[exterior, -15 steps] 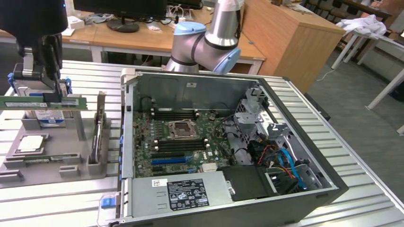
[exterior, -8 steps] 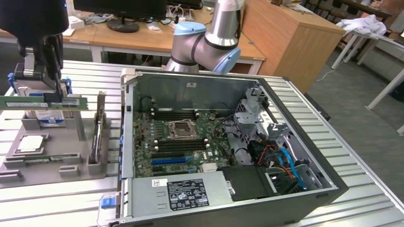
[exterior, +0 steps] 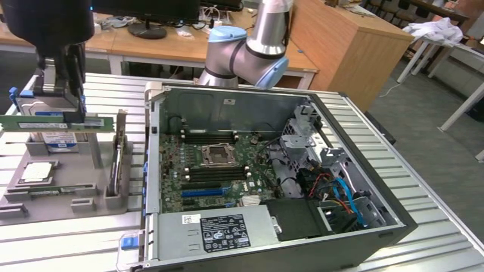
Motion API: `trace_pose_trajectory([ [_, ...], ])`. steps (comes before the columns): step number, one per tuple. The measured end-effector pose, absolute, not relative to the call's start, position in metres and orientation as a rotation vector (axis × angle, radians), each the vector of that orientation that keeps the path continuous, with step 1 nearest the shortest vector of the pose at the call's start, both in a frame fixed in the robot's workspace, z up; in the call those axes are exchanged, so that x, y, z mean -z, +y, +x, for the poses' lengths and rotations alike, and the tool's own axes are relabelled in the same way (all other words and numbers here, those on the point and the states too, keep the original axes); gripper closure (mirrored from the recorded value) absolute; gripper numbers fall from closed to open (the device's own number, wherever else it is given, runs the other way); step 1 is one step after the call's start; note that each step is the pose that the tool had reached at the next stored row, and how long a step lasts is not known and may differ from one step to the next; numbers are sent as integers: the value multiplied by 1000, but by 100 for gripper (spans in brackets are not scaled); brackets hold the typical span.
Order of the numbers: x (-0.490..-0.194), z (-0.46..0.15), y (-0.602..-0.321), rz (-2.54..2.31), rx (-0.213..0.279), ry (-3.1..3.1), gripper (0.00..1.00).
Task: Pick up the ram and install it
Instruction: 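Pick up the ram and move it above insertion slot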
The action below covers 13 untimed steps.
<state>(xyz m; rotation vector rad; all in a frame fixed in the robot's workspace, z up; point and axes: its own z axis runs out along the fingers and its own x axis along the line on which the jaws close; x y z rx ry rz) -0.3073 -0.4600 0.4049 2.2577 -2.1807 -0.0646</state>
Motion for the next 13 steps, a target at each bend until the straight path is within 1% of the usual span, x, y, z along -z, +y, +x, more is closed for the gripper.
trace_pose_trajectory([
  [13, -405, -281, -460, 2267, 65, -2171, 88],
])
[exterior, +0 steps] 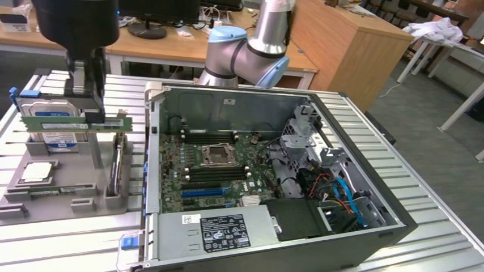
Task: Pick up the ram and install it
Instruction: 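Pick up the ram and move it above insertion slot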
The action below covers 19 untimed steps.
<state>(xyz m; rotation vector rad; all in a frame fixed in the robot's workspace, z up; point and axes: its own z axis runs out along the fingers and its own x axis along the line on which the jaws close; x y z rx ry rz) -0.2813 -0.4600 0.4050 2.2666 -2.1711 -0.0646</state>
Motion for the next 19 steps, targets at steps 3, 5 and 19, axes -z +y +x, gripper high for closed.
trace_pose_trajectory([
  [3, -405, -275, -460, 2269, 65, -2168, 88],
  [5, -405, -270, -460, 2271, 65, -2166, 88],
  [19, -405, -232, -460, 2286, 65, -2150, 88],
])
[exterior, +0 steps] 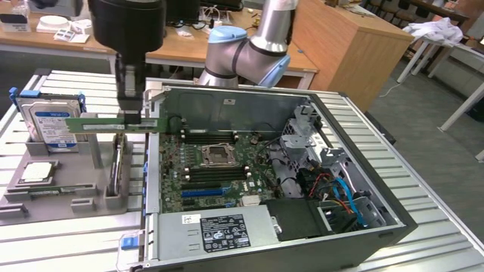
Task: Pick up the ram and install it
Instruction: 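Pick up the ram and move it above insertion slot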
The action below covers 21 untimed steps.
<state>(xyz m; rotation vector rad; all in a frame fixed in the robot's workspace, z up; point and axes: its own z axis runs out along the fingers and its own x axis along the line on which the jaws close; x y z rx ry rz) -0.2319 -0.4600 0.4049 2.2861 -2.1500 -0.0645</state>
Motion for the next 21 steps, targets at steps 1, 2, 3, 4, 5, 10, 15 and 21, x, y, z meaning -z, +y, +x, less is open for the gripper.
trace_pose_trajectory([
  [1, -405, -229, -460, 2287, 65, -2149, 88],
  [2, -405, -227, -460, 2288, 65, -2148, 88],
  [3, -405, -224, -460, 2289, 65, -2147, 88],
  [4, -405, -221, -460, 2290, 65, -2146, 88],
  [5, -405, -218, -460, 2291, 65, -2145, 88],
  [10, -405, -204, -460, 2295, 65, -2140, 88],
  [15, -405, -189, -460, 2300, 64, -2135, 88],
  [21, -405, -173, -460, 2304, 65, -2130, 88],
])
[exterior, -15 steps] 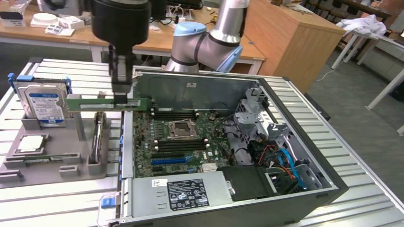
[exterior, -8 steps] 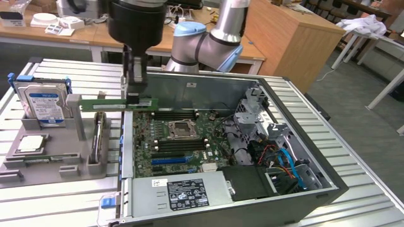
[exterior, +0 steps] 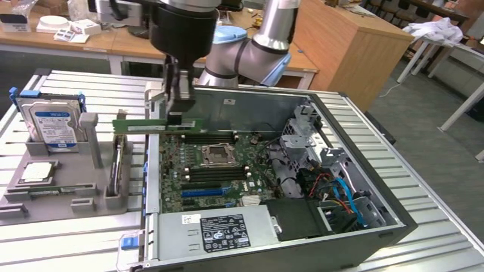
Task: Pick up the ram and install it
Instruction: 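Pick up the ram and move it above insertion slot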
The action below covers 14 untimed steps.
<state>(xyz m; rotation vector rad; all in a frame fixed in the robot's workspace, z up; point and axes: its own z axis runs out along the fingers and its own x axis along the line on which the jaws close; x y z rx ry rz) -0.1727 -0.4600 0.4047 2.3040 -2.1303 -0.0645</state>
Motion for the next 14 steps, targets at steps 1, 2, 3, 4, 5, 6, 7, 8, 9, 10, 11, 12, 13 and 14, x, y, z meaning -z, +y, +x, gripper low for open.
trace_pose_trajectory([
  [1, -405, -169, -460, 2305, 65, -2130, 88],
  [2, -405, -166, -460, 2305, 64, -2129, 88],
  [3, -405, -162, -460, 2306, 65, -2128, 88],
  [4, -405, -159, -460, 2306, 64, -2128, 88],
  [5, -405, -155, -460, 2307, 65, -2127, 88],
  [6, -405, -152, -460, 2307, 65, -2127, 88],
  [7, -405, -148, -460, 2308, 65, -2126, 88],
  [8, -405, -145, -460, 2308, 64, -2125, 88],
  [9, -405, -141, -460, 2309, 64, -2125, 88],
  [10, -404, -137, -460, 2309, 64, -2125, 88],
  [11, -404, -134, -460, 2309, 65, -2124, 88],
  [12, -404, -130, -460, 2310, 65, -2124, 88],
  [13, -404, -127, -460, 2310, 65, -2124, 88],
  [14, -404, -123, -460, 2310, 65, -2123, 88],
])
